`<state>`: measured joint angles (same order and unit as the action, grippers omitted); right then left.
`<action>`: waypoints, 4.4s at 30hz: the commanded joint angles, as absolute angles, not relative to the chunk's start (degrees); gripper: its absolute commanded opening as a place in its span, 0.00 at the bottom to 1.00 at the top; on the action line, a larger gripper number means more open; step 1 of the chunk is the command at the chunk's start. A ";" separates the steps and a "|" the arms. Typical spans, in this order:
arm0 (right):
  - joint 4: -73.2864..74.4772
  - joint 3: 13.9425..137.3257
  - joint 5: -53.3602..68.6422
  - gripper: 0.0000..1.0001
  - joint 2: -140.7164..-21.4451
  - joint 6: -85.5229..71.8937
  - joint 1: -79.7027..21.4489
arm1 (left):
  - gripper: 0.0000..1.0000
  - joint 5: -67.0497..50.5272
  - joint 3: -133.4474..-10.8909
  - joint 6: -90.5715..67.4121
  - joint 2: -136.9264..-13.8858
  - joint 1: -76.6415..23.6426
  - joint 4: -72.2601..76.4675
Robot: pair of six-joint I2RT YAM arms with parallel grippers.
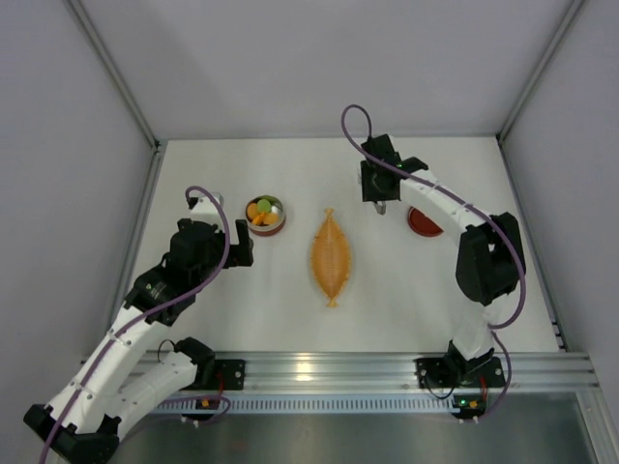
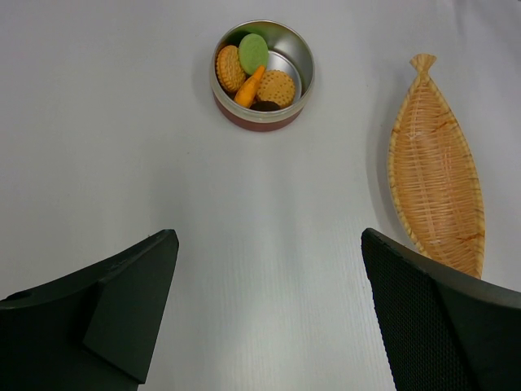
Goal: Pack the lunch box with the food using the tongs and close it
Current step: Place the clamp at the center of the board, then pick up the box lid from the center of the board.
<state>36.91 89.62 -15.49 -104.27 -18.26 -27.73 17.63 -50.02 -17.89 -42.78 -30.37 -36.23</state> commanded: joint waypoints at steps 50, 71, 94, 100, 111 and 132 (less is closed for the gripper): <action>26.64 64.70 -11.86 0.54 -89.56 -26.19 -2.12 | 0.99 17.05 -49.57 -17.93 -42.36 -30.15 -34.89; 20.92 64.33 -8.26 0.36 -97.56 -29.97 5.45 | 0.99 17.14 -49.48 -17.84 -42.80 -30.23 -34.98; 19.86 66.01 -7.73 0.29 -102.57 -29.97 5.45 | 0.99 17.40 -49.48 -17.93 -43.15 -30.23 -34.89; 19.34 65.57 -6.60 0.07 -103.18 -29.62 5.45 | 0.99 17.32 -49.48 -17.93 -43.07 -30.15 -34.98; 18.37 63.72 -1.33 0.00 -98.97 -29.44 5.36 | 0.99 17.31 -49.57 -17.93 -43.07 -30.23 -34.98; -10.52 64.07 48.33 0.00 -86.57 -45.17 -17.21 | 0.99 7.13 -52.56 -21.70 -43.15 -30.15 -32.35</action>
